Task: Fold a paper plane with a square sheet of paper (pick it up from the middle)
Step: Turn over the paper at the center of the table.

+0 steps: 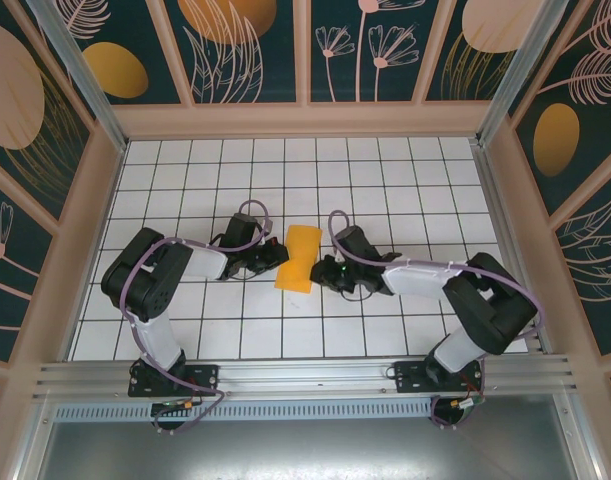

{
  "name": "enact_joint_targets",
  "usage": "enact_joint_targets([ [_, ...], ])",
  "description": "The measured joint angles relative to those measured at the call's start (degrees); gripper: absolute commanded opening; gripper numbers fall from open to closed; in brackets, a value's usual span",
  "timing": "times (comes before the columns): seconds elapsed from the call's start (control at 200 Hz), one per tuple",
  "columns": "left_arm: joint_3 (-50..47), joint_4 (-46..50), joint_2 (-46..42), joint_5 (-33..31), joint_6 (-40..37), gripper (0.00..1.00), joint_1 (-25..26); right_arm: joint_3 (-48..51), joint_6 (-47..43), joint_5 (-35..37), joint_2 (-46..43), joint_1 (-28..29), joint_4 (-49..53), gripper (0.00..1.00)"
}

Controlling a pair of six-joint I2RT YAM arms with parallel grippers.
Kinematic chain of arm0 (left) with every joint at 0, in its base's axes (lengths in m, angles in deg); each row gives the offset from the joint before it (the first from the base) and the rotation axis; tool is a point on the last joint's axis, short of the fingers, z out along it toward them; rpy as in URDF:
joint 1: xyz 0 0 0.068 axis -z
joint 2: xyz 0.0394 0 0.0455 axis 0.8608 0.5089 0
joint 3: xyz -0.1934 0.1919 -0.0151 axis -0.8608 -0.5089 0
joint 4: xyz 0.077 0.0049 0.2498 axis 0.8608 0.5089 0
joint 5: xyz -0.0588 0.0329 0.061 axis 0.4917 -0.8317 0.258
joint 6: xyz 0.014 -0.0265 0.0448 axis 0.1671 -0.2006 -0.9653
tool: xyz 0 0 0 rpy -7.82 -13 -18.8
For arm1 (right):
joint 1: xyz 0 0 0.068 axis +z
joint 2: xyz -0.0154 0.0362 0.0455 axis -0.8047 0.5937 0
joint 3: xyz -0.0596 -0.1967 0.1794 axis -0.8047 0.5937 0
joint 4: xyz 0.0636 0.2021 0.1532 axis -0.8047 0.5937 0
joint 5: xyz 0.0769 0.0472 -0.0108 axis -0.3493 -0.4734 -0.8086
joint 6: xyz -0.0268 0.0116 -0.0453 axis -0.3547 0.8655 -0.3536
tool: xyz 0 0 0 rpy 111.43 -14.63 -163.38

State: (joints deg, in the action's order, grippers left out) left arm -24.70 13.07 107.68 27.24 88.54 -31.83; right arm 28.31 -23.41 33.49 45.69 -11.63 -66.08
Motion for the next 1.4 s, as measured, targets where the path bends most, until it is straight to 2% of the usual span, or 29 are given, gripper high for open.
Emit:
enact_joint_targets([
  [0.13, 0.0, 0.11, -0.11, 0.07, 0.0, 0.06, 0.0, -0.74, 1.86, 0.48, 1.09, -1.84, -1.92, 0.41],
  [0.395, 0.0, 0.33, -0.2, -0.11, -0.02, 0.06, 0.0, -3.04, 4.22, 0.07, 8.81, -2.23, -5.03, 0.39],
  [0.58, 0.02, 0.46, -0.26, -0.22, -0.02, 0.06, -0.02, -3.15, 5.68, -0.55, 9.92, -2.49, -7.61, 0.31],
  [1.001, 0.02, 0.48, -0.28, -0.26, -0.02, 0.07, -0.02, -3.13, 5.97, -1.29, 10.47, -2.49, -9.53, 0.31],
  [1.246, 0.02, 1.29, -0.81, -0.44, 0.0, 0.08, -0.02, -2.99, 5.77, -3.08, 10.95, -2.49, -14.75, 0.27],
  [1.401, 0.02, 2.6, -2.12, -0.83, 0.15, 0.13, -0.02, -2.97, 5.25, -3.67, 12.09, -2.49, -16.11, 0.19],
])
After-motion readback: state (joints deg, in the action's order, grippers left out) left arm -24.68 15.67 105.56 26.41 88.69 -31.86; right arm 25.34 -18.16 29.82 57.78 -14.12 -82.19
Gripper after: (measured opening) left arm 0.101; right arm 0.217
